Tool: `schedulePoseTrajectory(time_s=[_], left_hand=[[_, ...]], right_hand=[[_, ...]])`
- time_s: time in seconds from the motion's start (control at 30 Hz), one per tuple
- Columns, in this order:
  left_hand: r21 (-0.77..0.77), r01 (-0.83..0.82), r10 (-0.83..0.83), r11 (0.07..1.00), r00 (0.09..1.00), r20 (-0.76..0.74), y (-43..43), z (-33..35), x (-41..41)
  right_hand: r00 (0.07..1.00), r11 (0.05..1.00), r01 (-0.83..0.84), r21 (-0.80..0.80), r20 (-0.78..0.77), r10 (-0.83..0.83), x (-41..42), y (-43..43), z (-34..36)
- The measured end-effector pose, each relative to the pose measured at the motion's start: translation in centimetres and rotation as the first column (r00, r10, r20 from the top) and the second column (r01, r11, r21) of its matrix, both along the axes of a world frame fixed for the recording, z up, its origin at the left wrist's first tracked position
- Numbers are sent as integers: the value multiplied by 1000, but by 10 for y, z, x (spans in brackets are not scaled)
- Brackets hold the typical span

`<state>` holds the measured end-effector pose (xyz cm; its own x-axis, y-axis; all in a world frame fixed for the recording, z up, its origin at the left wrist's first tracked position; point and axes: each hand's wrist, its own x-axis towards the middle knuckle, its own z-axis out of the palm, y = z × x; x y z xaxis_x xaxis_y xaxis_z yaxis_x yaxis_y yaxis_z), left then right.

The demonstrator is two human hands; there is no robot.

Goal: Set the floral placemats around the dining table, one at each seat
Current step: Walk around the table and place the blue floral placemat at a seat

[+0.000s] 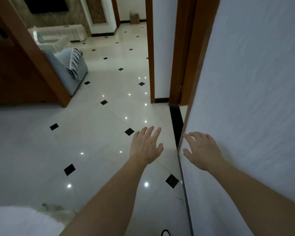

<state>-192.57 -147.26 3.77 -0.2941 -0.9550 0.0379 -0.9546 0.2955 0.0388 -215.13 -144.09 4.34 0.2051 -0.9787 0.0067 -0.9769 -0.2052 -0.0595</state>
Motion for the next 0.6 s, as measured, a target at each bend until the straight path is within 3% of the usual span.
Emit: schedulePoseTrajectory(time_s=[0.23, 0.6], left_hand=[[-11, -66, 66, 998, 998, 2, -85, 1, 24], [-8, -258, 258, 966, 966, -6, -174, -12, 91]], right_hand=[[998, 1000, -18, 5, 57, 18, 29, -101, 1], [973, 982, -191, -7, 132, 190, 124, -240, -19]])
